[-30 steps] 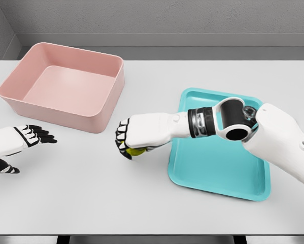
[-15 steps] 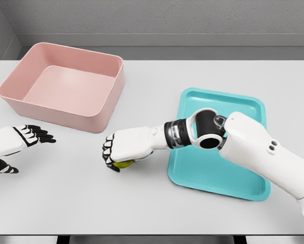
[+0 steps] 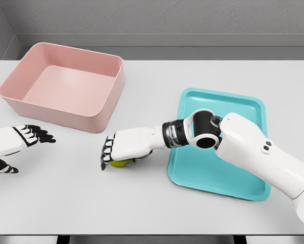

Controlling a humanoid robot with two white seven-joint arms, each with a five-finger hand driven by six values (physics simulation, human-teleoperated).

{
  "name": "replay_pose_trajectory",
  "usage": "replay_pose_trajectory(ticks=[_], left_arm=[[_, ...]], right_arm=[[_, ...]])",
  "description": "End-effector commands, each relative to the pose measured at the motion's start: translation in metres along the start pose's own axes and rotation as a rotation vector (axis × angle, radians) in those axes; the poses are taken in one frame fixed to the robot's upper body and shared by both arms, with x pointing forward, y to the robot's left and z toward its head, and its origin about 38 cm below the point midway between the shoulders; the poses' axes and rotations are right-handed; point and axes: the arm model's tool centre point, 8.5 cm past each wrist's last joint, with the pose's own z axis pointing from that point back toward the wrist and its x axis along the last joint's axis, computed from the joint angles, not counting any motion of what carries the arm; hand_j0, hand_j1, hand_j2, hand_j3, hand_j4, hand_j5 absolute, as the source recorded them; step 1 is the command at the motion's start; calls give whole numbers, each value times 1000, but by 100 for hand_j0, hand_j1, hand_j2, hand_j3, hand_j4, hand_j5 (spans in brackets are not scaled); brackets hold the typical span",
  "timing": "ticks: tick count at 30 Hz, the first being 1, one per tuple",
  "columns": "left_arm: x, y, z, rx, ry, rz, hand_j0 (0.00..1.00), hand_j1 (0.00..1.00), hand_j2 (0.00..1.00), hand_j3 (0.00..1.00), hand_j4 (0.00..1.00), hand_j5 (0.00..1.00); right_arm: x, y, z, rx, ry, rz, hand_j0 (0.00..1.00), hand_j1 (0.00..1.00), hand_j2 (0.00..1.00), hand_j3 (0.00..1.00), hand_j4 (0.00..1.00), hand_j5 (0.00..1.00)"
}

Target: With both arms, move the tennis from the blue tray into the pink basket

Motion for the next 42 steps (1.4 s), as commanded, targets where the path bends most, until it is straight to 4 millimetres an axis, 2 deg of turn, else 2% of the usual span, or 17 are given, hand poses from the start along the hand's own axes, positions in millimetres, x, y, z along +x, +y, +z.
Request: replay_pose_trajectory(ticks=[1, 5, 9, 12, 14, 16, 19, 21, 24, 27, 28, 31, 33, 35, 37, 39, 42], left_arm=[[0, 1, 0, 3, 0, 4, 100, 100, 100, 100, 100, 100], [0, 1, 1, 4, 1, 3, 100, 100, 100, 100, 100, 100], [0, 1, 0, 5, 0, 4, 100, 100, 100, 100, 100, 100], [0, 1, 0, 4, 1, 3, 100, 100, 100, 100, 100, 100], [0, 1, 0, 4, 0, 3, 100, 100, 100, 100, 100, 100], [0, 0, -1, 4, -1, 1, 100, 100, 100, 100, 100, 100], [3, -5, -6, 4, -10, 1, 100, 100, 100, 100, 100, 100], [9, -7, -12, 9, -26, -14, 100, 100, 100, 100, 100, 100], [23, -8, -25, 20, -63, -56, 100, 100, 100, 100, 100, 100], [28, -1, -42, 73, -73, -103, 100, 100, 100, 100, 100, 100], [29, 3, -44, 90, -76, -111, 100, 100, 100, 100, 100, 100], [32, 10, -53, 115, -79, -156, 100, 100, 100, 100, 100, 100], [37, 11, -58, 129, -91, -158, 100, 100, 100, 100, 100, 100], [43, 13, -63, 143, -106, -174, 100, 100, 100, 100, 100, 100], [51, 16, -76, 157, -144, -175, 100, 100, 100, 100, 100, 100], [55, 15, -81, 153, -161, -175, 100, 100, 100, 100, 100, 100], [62, 14, -91, 144, -198, -177, 100, 100, 100, 100, 100, 100]], right_arm=[[-1, -1, 1, -6, 5, -6, 99, 99, 99, 99, 99, 99], [-3, -7, 4, -18, 12, 6, 99, 99, 99, 99, 99, 99], [-4, -38, 22, -111, 34, 50, 99, 99, 99, 99, 99, 99], [-4, -53, 49, -165, 71, 84, 99, 99, 99, 99, 99, 99], [-10, -54, 66, -170, 107, 88, 99, 99, 99, 99, 99, 99], [-15, -58, 98, -203, 156, 87, 100, 100, 100, 100, 100, 100], [0, -61, 163, -277, 217, 87, 100, 100, 100, 100, 100, 100], [-4, -67, 206, -357, 284, 56, 100, 100, 100, 100, 100, 100], [-3, -45, 277, -531, 441, -33, 100, 100, 100, 100, 100, 100], [8, -20, 323, -663, 540, -108, 100, 100, 100, 100, 100, 100], [11, -11, 331, -677, 569, -125, 100, 100, 100, 100, 100, 100], [17, 12, 346, -723, 621, -182, 100, 100, 100, 100, 100, 100], [22, 43, 343, -768, 658, -266, 100, 100, 100, 100, 100, 100], [22, 60, 350, -775, 695, -310, 100, 100, 100, 100, 100, 100], [29, 82, 342, -742, 701, -370, 100, 100, 100, 100, 100, 100], [32, 92, 338, -726, 704, -396, 100, 100, 100, 100, 100, 100], [34, 90, 346, -732, 721, -385, 100, 100, 100, 100, 100, 100]])
